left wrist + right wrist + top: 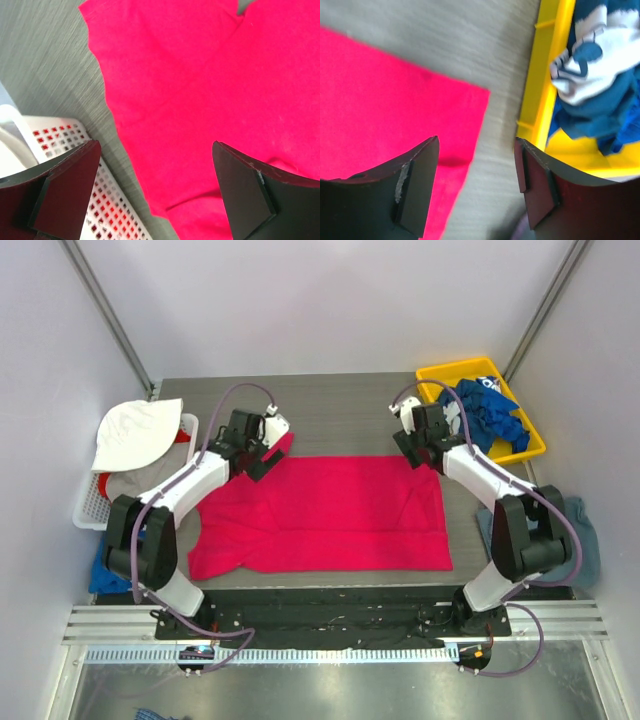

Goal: Fold and stack the t-shirts
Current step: Fold the tshirt

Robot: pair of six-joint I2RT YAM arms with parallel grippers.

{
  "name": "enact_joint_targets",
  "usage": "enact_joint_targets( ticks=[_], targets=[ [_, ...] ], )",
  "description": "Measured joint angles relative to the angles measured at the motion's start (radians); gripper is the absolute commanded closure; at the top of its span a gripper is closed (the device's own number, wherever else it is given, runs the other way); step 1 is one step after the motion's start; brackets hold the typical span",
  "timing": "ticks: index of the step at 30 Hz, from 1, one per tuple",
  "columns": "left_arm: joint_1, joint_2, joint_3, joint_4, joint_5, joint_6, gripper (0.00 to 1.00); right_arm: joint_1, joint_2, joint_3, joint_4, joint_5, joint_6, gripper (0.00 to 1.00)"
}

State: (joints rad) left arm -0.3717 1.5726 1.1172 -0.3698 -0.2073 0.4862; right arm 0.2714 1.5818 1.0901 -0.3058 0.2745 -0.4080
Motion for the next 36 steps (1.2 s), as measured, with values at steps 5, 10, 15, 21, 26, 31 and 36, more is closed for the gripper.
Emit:
enact_joint_targets(
  ticks=[5, 10, 15, 21, 26, 31, 36],
  targets=[
    [0.024, 0.074, 0.050, 0.016, 0.020, -0.016, 0.00, -0.035, 0.103, 0.076, 0.028, -0.042, 0.070, 0.38],
    [0.042, 0.134, 0.097, 0.019, 0.035, -0.030, 0.00, -0.088, 0.168, 0.131, 0.040, -0.080, 0.129, 0.39],
    [0.053, 0.188, 0.145, 0.016, 0.037, -0.033, 0.00, -0.125, 0.226, 0.180, 0.035, -0.107, 0.161, 0.36],
    [0.069, 0.229, 0.187, 0.007, 0.043, -0.032, 0.00, -0.152, 0.277, 0.214, 0.025, -0.147, 0.185, 0.35],
    [0.088, 0.253, 0.205, 0.004, 0.043, -0.026, 0.00, -0.173, 0.305, 0.226, 0.004, -0.179, 0.201, 0.35],
    [0.099, 0.260, 0.205, -0.005, 0.043, -0.010, 0.00, -0.196, 0.322, 0.227, -0.013, -0.200, 0.203, 0.35],
    [0.100, 0.260, 0.205, -0.006, 0.043, -0.003, 0.00, -0.214, 0.324, 0.227, -0.019, -0.225, 0.203, 0.36]
  ],
)
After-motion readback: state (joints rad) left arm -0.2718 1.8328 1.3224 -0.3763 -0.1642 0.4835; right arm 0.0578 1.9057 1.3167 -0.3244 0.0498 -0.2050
